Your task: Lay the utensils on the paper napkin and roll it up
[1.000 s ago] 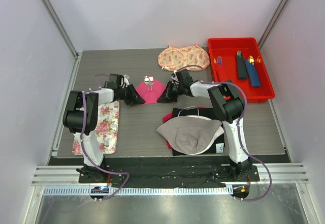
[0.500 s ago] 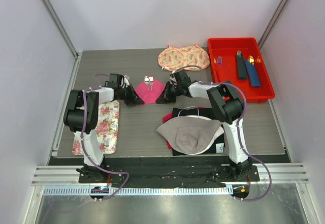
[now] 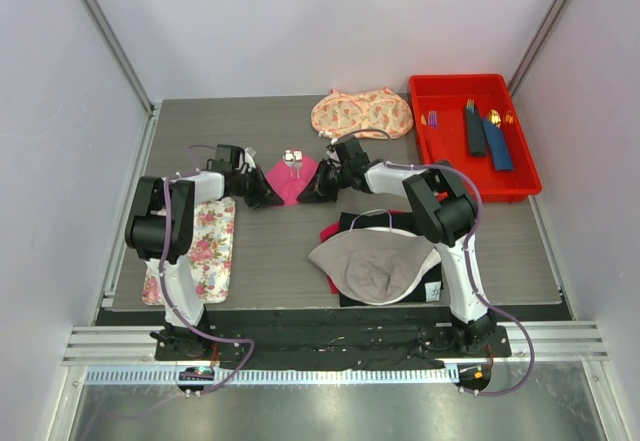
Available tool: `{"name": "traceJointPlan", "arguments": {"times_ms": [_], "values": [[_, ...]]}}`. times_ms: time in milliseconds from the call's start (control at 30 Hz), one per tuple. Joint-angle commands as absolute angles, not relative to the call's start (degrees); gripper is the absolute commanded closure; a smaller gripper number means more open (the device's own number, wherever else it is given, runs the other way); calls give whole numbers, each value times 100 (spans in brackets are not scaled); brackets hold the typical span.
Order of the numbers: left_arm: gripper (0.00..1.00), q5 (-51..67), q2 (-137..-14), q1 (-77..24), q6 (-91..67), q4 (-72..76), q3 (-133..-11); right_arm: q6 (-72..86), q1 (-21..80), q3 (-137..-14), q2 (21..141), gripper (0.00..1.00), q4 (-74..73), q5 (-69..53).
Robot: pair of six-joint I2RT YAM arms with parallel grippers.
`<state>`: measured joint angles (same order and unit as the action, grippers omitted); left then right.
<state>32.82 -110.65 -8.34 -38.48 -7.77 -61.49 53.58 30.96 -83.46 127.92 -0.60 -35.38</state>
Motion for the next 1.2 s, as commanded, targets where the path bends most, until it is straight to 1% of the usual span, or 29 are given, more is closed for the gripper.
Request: {"name": "traceJointPlan", "arguments": {"times_ms": [0,467,1167], "values": [[100,3085,-11153,-809,-3665,-1107,-6179,5598,3111,-8534,12753,99,404,-3612],[100,3041,-11136,-809,-3621,-1134,-6161,5441,3024,-8569,13017,99,229,-3410],[100,2997,-11127,-782,-3630,-1151,-6117,4878,2540,-8042,12736,99,-281,-3410]]}}
